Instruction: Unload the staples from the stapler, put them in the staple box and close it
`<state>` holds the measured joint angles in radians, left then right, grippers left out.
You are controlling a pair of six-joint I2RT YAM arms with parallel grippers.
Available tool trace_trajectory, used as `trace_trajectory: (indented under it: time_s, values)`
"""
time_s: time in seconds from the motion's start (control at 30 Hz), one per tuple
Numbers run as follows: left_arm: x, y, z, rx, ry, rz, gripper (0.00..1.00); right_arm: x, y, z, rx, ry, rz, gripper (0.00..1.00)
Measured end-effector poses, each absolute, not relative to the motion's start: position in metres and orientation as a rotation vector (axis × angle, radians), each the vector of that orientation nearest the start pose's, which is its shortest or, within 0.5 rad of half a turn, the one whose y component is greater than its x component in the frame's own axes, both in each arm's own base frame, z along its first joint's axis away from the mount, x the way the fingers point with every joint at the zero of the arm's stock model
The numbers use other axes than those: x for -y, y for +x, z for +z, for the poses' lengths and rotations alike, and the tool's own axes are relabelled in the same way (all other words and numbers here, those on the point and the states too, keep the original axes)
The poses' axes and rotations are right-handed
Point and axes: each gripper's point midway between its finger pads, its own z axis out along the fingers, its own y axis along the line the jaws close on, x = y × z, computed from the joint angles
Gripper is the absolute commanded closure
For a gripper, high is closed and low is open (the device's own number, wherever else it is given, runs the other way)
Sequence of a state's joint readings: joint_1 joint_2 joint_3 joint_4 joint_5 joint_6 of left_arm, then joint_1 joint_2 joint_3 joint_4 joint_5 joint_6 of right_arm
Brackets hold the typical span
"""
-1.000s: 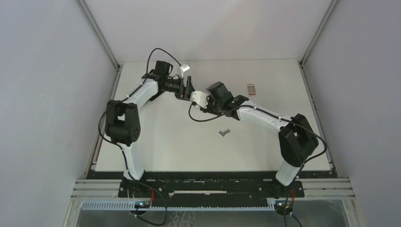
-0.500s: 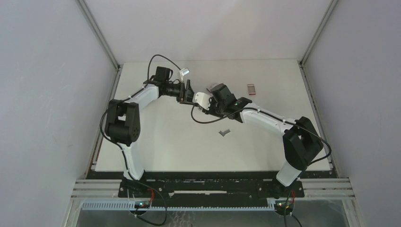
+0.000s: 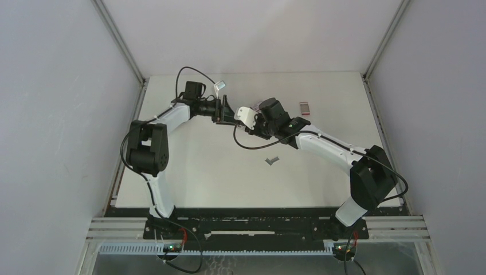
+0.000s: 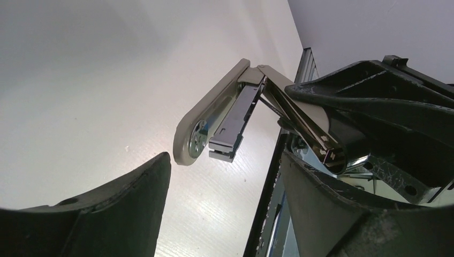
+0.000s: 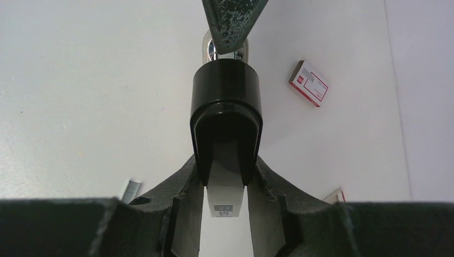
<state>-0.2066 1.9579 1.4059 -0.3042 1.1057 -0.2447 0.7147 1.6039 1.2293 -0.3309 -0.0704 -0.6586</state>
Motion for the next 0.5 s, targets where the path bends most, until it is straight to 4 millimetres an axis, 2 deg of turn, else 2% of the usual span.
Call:
trace_trajectory:
  time_s: [0.3, 0.5]
  values:
    - [0.2485, 0.3786, 0.1489, -2.245, 0.493, -1.573, 0.27, -0.2861, 0.3450, 0.1554, -1.740, -1.470, 0.117, 1.00]
    - [0.2479, 0.3800, 0.1515, -2.240, 0.494, -1.549, 0.25, -0.2852, 0.3456, 0.1554, -1.742, -1.468, 0.107, 1.00]
